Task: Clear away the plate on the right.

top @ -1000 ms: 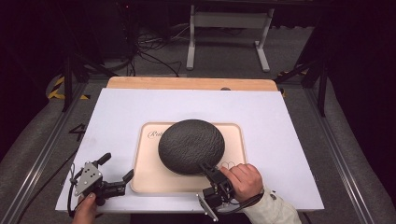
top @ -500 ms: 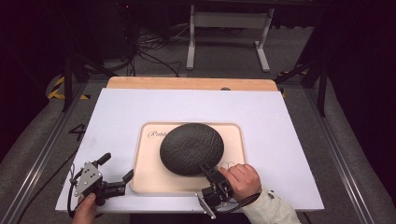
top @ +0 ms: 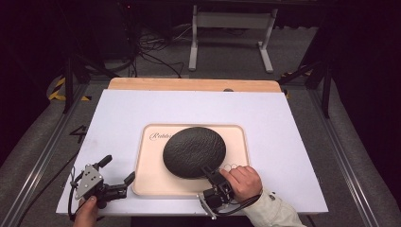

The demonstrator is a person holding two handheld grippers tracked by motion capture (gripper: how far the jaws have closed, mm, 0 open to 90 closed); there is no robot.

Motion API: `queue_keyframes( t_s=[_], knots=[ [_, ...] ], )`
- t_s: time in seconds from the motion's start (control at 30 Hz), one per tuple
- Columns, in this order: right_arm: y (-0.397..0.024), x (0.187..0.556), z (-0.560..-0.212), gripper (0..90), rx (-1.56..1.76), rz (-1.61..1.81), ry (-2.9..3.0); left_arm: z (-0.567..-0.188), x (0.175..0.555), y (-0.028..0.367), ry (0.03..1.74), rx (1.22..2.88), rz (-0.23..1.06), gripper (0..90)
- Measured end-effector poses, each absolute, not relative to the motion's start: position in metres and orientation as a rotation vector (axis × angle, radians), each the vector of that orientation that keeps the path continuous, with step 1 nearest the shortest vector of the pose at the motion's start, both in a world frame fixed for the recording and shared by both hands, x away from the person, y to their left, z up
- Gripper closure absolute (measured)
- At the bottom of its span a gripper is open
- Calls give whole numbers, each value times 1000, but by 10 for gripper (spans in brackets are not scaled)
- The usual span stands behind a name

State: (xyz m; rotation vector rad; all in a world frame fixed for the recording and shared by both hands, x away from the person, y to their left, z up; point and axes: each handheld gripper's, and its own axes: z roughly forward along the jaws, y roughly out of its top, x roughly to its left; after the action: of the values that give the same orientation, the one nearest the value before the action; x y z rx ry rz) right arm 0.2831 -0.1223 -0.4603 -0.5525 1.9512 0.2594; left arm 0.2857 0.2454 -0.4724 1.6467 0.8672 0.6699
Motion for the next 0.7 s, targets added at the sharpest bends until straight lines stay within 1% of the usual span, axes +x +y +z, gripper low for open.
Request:
queue_keyframes(
  t_s=[0.7],
  knots=[
    [-126,286,-467,850,-551,250,1981,-472,286,245,868,1647,667,3]
  ],
)
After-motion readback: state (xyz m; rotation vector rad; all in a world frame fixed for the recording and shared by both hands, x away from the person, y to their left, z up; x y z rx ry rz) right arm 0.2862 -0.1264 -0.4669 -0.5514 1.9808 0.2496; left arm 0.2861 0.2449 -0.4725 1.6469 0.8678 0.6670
